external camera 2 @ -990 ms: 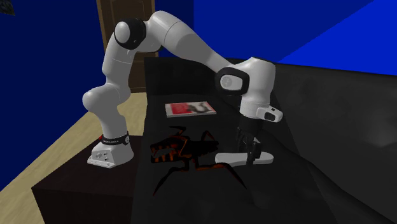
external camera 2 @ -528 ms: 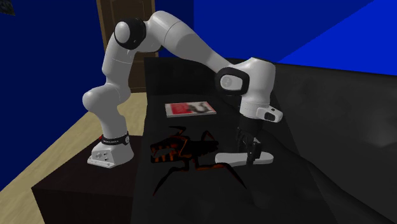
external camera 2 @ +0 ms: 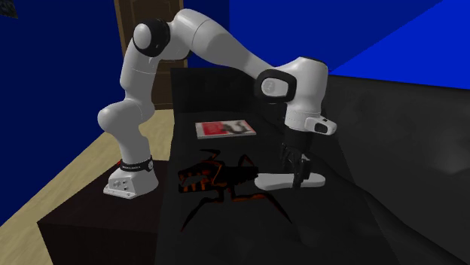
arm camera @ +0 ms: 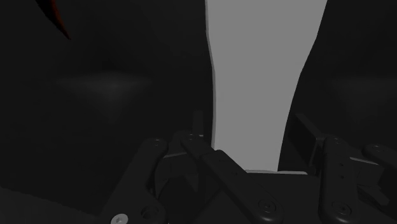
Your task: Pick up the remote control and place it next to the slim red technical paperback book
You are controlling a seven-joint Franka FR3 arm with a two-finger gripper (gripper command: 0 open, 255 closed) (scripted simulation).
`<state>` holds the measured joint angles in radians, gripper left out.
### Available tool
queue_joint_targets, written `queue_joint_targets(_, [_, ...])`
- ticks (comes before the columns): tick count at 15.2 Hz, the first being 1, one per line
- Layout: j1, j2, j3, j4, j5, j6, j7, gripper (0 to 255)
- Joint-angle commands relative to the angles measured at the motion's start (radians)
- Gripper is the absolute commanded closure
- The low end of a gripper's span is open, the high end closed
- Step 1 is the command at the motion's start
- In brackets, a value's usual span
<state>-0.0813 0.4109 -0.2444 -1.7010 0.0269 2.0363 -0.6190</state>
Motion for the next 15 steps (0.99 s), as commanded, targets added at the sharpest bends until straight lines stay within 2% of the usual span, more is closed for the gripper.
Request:
queue_joint_targets(1, [0.002,-0.013,-0.001,0.009,-0.003,-0.022,0.002,255])
queue_joint_targets(14, [0.004,-0.063,-0.007,0.113,-0.015,-0.175,0.002,255])
queue_joint_targets(15, [0.02,-0.079,-0.001,0.093,-0.019,-0.171,0.023,255])
